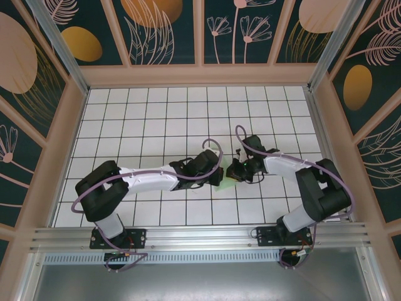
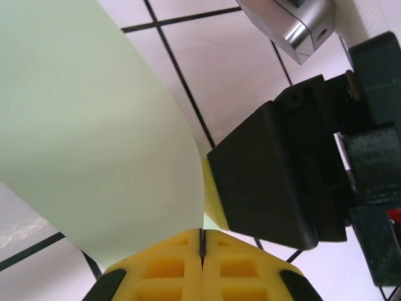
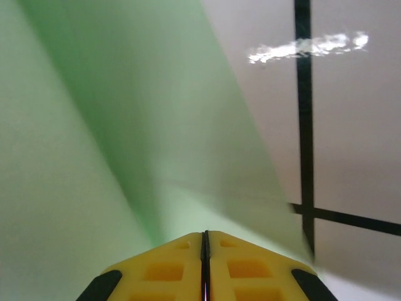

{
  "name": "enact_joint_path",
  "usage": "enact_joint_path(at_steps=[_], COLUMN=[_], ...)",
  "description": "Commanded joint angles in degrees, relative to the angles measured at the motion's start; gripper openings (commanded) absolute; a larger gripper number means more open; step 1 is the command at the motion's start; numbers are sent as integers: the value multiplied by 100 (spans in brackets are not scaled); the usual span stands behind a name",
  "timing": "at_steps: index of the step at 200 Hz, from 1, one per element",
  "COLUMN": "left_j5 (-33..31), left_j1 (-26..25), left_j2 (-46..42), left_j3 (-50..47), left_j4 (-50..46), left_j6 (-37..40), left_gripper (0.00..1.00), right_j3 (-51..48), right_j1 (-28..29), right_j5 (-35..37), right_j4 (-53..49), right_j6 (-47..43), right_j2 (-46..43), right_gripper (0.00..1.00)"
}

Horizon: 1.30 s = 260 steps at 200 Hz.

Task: Fold a paper plane with a square sheet of paper (fold left side to right side)
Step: Fold the triangle a second time at the center of the table.

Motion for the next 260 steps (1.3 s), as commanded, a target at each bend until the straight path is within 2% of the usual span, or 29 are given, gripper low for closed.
enact_joint_path(at_steps=[1,101,260], left_j5=[92,346,-372], left_j1=[79,349,465], left_j2=[-155,-113,530], left_j3=[-123,-490,-41], left_j4=[54,398,-134], left_j6=[55,756,1084], left_gripper=[5,8,7], right_j3=[95,211,352], right_j1=[92,180,265], right_j5=[232,550,752], right_j4=[-149,-469,-667], right_j6=[-12,-218,-356], right_j2=[196,503,634], right_gripper=[12,10,10])
